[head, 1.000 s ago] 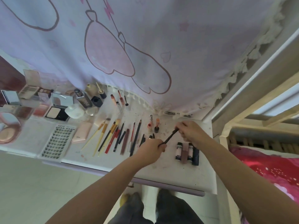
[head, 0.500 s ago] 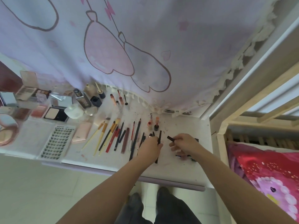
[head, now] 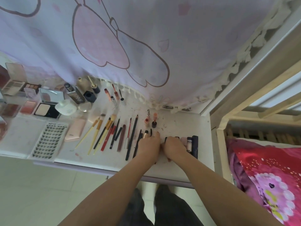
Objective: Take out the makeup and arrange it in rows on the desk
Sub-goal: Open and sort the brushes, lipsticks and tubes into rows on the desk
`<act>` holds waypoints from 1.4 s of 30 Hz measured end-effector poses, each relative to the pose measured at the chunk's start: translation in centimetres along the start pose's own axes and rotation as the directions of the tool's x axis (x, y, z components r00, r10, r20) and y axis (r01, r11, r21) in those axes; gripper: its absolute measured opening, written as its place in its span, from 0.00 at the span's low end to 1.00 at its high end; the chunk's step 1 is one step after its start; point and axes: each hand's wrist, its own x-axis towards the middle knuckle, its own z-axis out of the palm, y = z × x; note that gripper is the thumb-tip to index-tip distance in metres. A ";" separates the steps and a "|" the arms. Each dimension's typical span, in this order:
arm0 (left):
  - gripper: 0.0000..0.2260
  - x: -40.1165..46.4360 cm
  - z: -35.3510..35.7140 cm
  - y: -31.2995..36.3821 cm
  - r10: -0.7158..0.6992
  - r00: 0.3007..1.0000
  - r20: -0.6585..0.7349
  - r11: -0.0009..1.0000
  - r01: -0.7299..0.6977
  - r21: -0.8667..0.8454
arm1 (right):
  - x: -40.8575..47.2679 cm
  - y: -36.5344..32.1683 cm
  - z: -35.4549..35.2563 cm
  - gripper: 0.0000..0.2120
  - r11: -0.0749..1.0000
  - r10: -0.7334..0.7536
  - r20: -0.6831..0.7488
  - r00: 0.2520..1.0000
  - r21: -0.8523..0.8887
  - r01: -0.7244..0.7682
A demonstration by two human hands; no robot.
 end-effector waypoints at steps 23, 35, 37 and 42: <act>0.19 0.4 0.4 4.3 0.037 0.999 -0.029 0.994 -0.040 -0.103 | 2.6 4.1 -4.7 0.16 0.917 -0.327 -0.184 0.927 -0.298 0.264; 0.15 -2.1 -3.3 -0.2 0.135 0.970 -0.205 0.872 -0.214 -0.441 | -2.2 3.7 -7.9 0.14 0.794 -0.398 -0.032 0.917 0.488 0.362; 0.15 -2.5 -3.9 -0.7 0.162 0.972 -0.168 0.796 -0.229 -0.560 | -2.9 3.8 -7.6 0.11 0.759 -0.437 -0.068 0.897 0.507 0.408; 0.13 -3.7 -4.7 -1.9 0.232 0.959 -0.164 0.713 -0.282 -0.641 | -4.5 4.2 -8.3 0.05 0.738 -0.534 -0.030 0.845 0.471 0.483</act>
